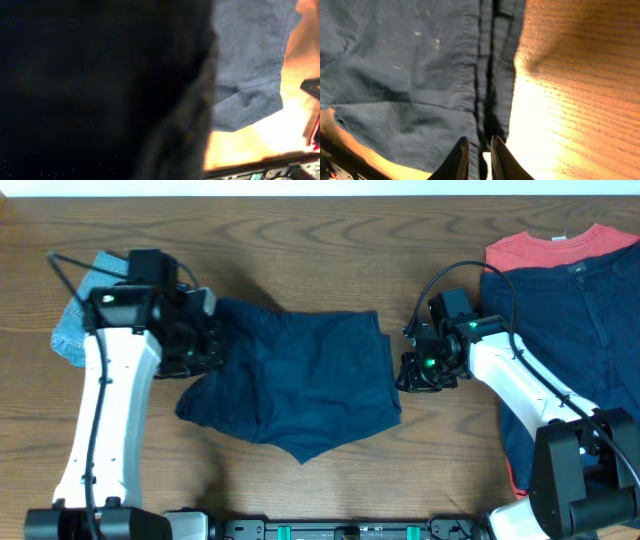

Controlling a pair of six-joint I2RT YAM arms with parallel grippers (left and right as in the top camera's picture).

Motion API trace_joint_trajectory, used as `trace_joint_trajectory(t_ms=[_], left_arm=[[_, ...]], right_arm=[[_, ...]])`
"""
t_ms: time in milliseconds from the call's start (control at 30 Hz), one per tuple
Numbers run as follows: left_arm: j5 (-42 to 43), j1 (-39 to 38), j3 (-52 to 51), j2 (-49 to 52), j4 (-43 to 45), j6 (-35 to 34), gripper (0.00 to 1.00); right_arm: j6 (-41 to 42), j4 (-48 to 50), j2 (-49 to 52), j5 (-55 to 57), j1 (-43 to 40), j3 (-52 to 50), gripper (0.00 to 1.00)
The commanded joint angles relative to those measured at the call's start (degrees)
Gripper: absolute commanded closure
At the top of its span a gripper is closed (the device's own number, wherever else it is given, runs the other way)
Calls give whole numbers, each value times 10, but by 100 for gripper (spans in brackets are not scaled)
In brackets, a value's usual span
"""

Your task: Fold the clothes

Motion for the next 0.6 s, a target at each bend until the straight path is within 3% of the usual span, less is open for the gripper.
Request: trace_joint_trajectory(t_ms=[0,567], left_arm=[[-1,-18,3,2,2,-18,94],[43,-22,19,2,6,-59,94]], right_arm=[[-7,11,2,-3,19,-6,85],[78,81,59,29,49,-107,93]])
